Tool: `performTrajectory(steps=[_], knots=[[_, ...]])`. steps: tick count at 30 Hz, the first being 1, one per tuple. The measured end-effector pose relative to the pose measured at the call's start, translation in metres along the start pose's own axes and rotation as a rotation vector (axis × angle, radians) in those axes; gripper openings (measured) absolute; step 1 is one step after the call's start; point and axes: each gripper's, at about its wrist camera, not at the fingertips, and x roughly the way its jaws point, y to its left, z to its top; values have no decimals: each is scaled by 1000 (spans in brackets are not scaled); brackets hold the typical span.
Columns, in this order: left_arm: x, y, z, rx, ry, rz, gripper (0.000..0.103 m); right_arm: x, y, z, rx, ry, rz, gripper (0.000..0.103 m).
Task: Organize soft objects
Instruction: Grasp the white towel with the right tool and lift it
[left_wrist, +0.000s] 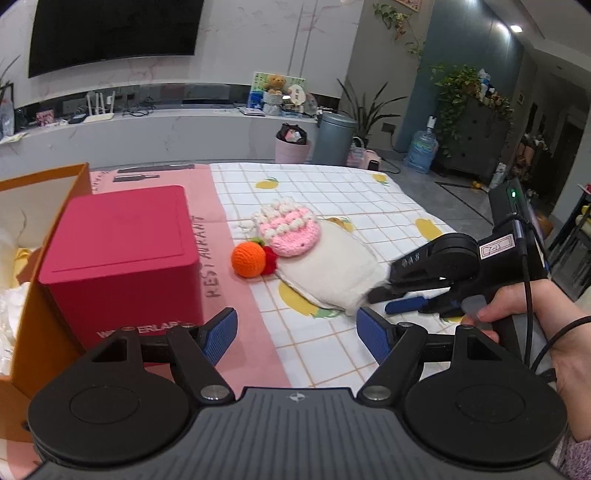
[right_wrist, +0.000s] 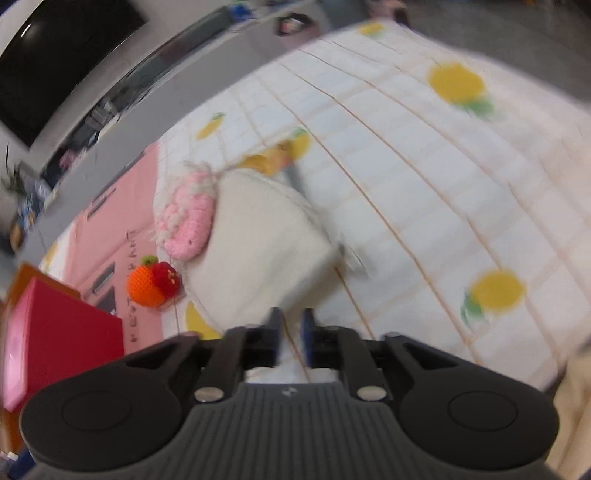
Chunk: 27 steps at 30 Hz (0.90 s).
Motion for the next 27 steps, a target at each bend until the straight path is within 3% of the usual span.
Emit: performTrajectory(steps=[3, 4, 5, 12, 14, 19, 20, 21, 22, 23, 24, 25, 26, 27], knots=[[6, -2, 1, -9, 16, -7, 86, 5, -3, 2, 33, 7, 48, 29], [8, -2, 0, -8, 21, -8, 86, 7, -2, 3, 51, 6, 71, 15], [9, -3, -2, -7, 24, -9, 86, 11, -4, 5, 82, 7, 98, 12], [12, 0, -4, -25, 36, 12, 86, 15, -12, 9, 157, 2, 122, 2], [11, 1, -3, -29, 35, 14, 86, -2, -6, 6, 74, -6, 108, 1], [9, 3, -1, -28, 47, 35, 86, -34, 7, -24, -197, 42, -78, 0], [9, 2, 0, -22, 47, 42, 86, -35, 7, -30, -235, 41, -143, 7], [7, 2, -1, -18, 41, 45, 86, -35, 7, -30, -235, 41, -143, 12], [6, 2, -1, -18, 38, 45, 86, -37, 10, -34, -297, -18, -249, 36], [5, 2, 0, -18, 36, 42, 86, -40, 14, -32, -337, -58, -245, 57], [4, 3, 1, -19, 36, 37, 86, -43, 19, -29, -367, -92, -203, 65], [3, 3, 1, -21, 37, 33, 86, -44, 22, -25, -373, -103, -149, 82], [4, 4, 2, -22, 37, 31, 86, -42, 25, -21, -351, -100, -93, 89], [4, 5, 2, -25, 36, 32, 86, -37, 25, -16, -298, -91, -39, 89]])
